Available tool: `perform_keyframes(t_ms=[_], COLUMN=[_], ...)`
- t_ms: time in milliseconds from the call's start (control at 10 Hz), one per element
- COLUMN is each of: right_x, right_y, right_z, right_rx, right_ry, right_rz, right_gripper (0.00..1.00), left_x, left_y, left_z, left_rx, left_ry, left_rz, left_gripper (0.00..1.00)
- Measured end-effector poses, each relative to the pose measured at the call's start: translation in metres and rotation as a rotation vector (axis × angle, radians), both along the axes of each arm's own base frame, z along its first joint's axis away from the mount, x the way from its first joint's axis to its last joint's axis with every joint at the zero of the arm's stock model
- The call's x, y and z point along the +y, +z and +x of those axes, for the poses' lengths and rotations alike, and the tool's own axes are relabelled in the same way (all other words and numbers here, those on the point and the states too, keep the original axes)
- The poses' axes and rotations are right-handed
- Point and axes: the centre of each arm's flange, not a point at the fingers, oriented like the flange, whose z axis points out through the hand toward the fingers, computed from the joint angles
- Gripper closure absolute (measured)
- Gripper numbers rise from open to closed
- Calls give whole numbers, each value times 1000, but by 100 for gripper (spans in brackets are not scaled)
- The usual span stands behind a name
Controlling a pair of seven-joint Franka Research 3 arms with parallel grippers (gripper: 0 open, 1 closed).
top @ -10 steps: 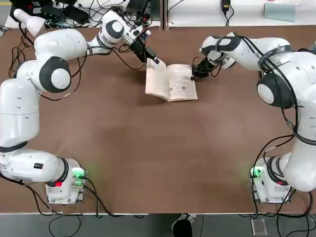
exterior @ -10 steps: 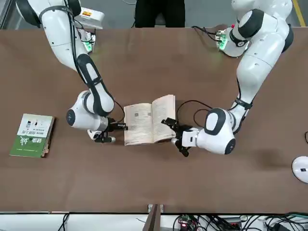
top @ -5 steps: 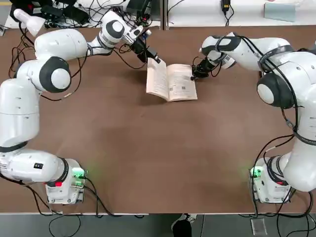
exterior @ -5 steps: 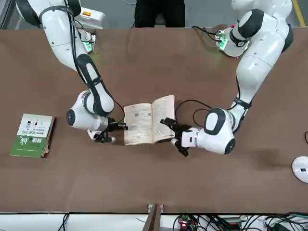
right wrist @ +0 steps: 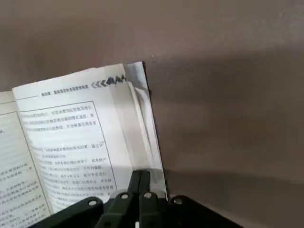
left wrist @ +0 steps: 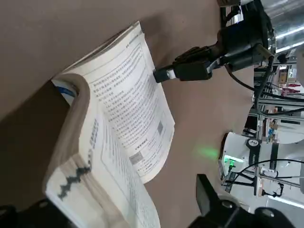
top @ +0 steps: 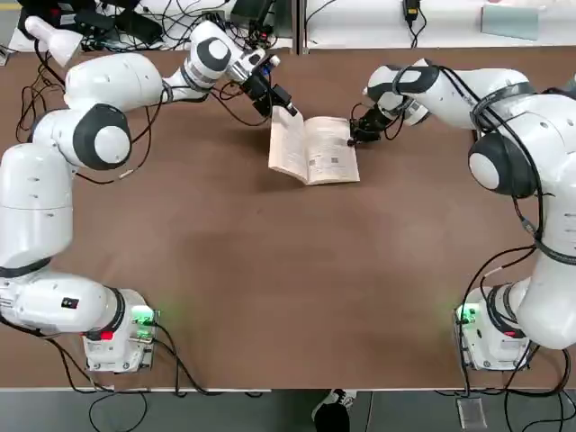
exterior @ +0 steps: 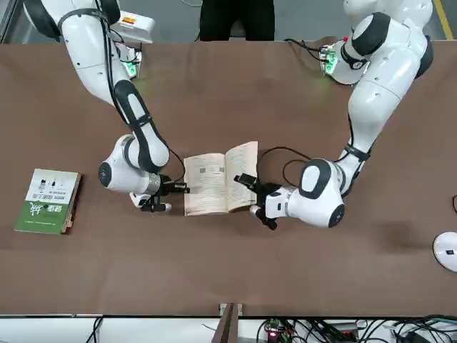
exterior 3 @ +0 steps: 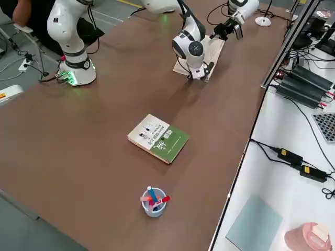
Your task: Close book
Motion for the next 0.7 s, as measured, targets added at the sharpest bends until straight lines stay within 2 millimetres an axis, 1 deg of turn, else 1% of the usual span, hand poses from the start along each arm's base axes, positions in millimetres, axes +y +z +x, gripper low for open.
perform_keyframes(t_ms=[400, 700], right_x=[0, 0], right_y=[0, 0], right_z=[0, 0], right_rx=[0, 0], right_ry=[0, 0], right_rz=[0, 0], right_gripper=[99, 99], left_x=[-11, -19], left_y=[5, 13], left_z=[-6, -9], left_rx=[67, 93], left_ry=[41, 56], left_rz=[27, 36], left_gripper=[0, 0])
